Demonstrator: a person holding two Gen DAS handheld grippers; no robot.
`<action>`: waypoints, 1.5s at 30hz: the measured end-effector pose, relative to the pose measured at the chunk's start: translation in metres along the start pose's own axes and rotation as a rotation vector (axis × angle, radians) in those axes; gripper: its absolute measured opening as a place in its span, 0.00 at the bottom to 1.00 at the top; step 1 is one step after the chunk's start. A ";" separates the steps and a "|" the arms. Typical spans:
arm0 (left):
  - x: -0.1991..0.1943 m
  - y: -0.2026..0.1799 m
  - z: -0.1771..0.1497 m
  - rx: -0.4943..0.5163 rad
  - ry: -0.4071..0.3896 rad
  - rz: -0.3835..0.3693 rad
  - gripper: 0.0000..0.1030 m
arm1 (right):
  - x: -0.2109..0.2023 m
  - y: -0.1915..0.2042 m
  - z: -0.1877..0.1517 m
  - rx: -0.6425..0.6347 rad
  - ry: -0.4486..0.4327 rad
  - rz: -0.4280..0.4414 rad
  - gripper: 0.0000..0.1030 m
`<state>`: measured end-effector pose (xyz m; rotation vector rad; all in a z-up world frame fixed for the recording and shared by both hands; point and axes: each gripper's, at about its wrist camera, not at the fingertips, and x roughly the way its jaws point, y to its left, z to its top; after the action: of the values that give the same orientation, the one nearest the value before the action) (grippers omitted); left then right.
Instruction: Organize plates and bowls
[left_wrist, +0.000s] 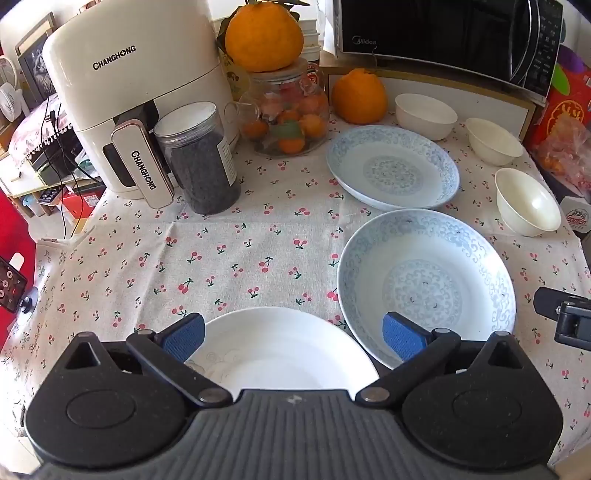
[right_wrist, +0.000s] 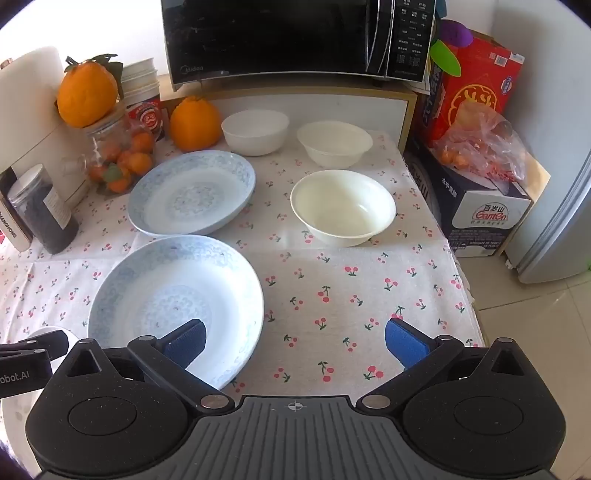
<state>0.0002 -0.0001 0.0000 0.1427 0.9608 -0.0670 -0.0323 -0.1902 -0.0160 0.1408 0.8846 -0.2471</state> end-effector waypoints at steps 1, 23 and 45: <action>0.000 0.000 0.000 -0.002 0.000 0.000 1.00 | 0.000 0.000 0.000 0.000 0.001 -0.001 1.00; -0.002 0.001 0.000 0.000 -0.017 0.010 1.00 | 0.001 0.002 -0.002 0.004 0.017 0.006 1.00; -0.002 0.000 -0.004 0.005 0.005 -0.011 1.00 | 0.003 0.000 -0.003 0.010 0.026 0.000 1.00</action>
<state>-0.0041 0.0001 -0.0006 0.1423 0.9668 -0.0795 -0.0323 -0.1900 -0.0199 0.1533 0.9095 -0.2502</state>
